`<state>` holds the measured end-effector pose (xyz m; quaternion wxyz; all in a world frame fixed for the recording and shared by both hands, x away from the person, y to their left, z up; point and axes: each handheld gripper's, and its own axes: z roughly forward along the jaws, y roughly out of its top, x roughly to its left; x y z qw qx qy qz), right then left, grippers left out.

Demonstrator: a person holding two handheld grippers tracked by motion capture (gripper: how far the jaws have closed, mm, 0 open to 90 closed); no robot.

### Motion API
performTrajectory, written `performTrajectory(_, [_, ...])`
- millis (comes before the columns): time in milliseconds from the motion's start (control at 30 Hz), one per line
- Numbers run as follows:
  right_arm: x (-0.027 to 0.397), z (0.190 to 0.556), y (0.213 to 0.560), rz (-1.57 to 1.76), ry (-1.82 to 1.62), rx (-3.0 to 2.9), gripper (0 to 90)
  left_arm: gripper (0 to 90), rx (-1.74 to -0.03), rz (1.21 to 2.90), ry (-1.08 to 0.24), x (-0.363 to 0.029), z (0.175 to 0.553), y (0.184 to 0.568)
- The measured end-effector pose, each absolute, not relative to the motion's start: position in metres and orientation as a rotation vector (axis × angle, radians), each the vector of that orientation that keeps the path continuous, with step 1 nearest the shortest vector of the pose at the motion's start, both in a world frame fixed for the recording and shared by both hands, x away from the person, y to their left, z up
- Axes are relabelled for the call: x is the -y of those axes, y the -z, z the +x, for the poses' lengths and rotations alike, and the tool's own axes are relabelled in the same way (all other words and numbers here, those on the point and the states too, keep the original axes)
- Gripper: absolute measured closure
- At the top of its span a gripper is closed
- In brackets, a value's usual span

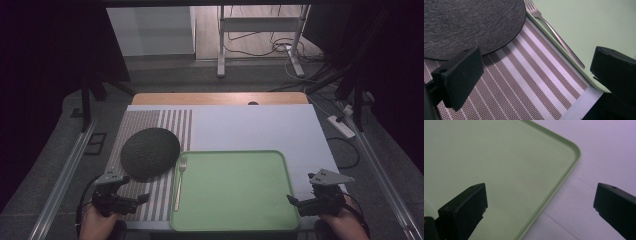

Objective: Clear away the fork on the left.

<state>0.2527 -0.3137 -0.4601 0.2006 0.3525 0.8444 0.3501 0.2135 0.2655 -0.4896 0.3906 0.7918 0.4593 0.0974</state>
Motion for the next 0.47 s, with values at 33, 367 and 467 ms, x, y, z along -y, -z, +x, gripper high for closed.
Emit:
performTrajectory(33, [0.3138, 0.2527, 0.4601, 0.986, -0.979, -2.359, 0.0, 0.0, -1.169, 2.011, -0.253, -0.2661, 0.2125, 0.4894])
performTrajectory(367, [0.3133, 0.2526, 0.4599, 0.986, -0.973, -2.360, 0.0, 0.0, -1.153, 2.033, -0.281, -0.2683, 0.2066, 0.4891])
performTrajectory(467, [0.3135, 0.2528, 0.4603, 0.982, -0.970, -2.363, 0.0, 0.0, -1.158, 2.036, -0.270, -0.2677, 0.2079, 0.4892])
